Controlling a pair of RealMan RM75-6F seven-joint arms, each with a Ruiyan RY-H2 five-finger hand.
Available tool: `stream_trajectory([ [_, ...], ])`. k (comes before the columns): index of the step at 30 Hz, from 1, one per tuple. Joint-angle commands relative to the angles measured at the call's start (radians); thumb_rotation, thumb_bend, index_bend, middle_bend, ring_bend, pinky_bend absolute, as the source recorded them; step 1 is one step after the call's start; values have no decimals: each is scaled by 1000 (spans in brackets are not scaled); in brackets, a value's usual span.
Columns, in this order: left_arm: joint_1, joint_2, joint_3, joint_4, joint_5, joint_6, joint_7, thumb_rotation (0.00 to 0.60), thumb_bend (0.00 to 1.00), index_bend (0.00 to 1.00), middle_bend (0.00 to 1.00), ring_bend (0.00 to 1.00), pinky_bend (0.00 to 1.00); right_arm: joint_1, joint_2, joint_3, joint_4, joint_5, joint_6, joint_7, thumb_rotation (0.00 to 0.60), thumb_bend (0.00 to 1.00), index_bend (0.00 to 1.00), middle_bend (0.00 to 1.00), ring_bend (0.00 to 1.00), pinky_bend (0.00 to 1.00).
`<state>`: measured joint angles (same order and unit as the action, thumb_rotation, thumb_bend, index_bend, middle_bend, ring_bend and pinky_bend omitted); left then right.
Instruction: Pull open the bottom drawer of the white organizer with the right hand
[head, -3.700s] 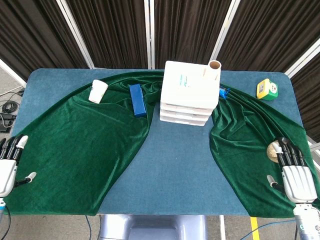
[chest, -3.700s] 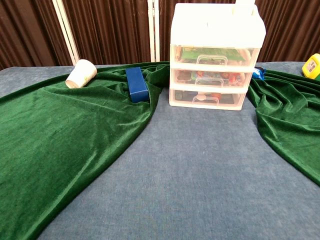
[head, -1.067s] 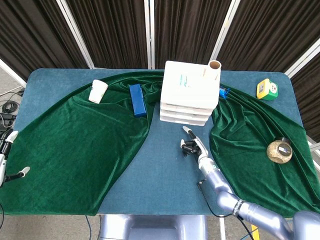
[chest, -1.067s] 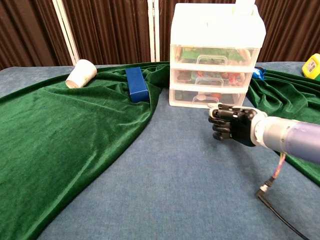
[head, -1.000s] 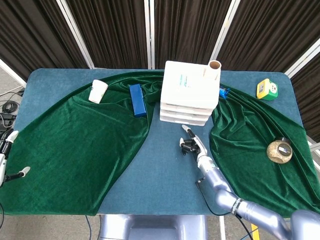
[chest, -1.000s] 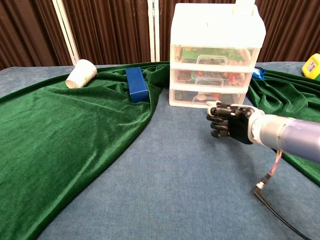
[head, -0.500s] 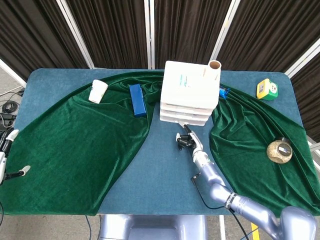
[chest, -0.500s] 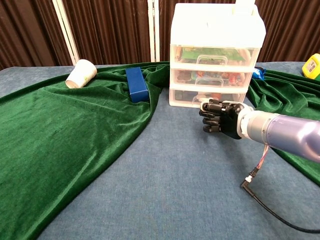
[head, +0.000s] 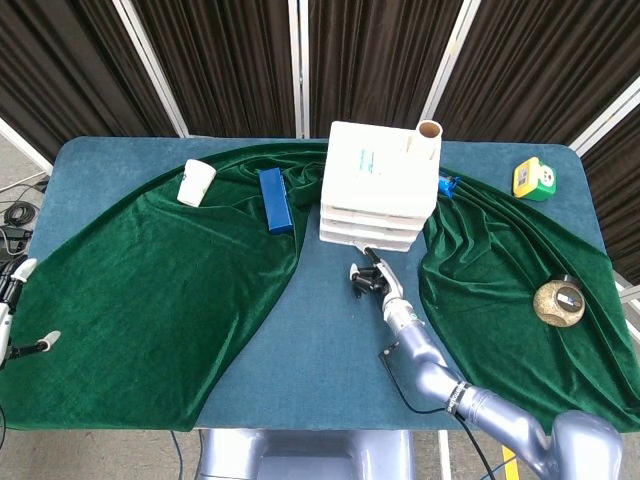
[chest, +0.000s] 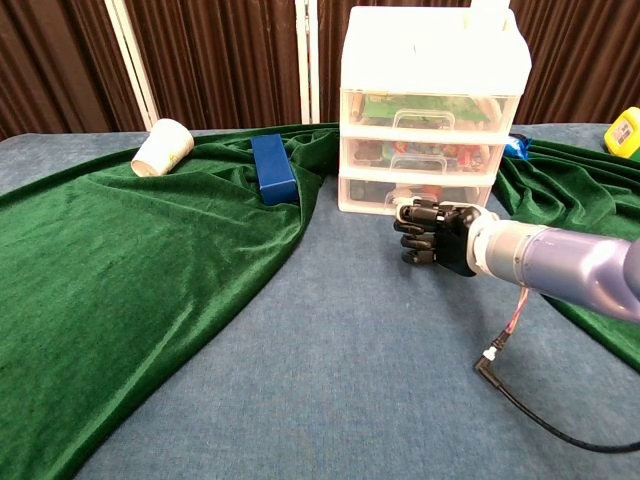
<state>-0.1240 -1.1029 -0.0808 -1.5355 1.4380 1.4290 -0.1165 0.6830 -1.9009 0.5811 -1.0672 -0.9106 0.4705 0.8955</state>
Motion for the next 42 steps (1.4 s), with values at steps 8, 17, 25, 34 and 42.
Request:
stream_trajectory([
  [8,-6,-1,2,5,-2,-14,-7,600,32,0,0,0,0,19,-25,22,66,-7,-43,24,600,588,108,912,922,808],
  [17,-12,-2,3,9,-6,-25,-9,600,32,0,0,0,0,28,-42,53,111,-29,-108,73,600,587,201,912,922,807],
  [25,-14,-3,5,10,-8,-29,-8,600,31,0,0,0,0,15,-37,73,102,-70,-137,100,600,587,278,912,921,807],
  [34,-11,0,6,5,-6,-23,-6,600,31,0,0,0,0,-18,-17,77,53,-98,-160,118,600,588,309,912,921,807],
  [42,-8,4,10,-5,4,-13,0,600,32,0,0,0,0,-57,4,70,-1,-118,-164,124,600,588,315,912,922,807],
])
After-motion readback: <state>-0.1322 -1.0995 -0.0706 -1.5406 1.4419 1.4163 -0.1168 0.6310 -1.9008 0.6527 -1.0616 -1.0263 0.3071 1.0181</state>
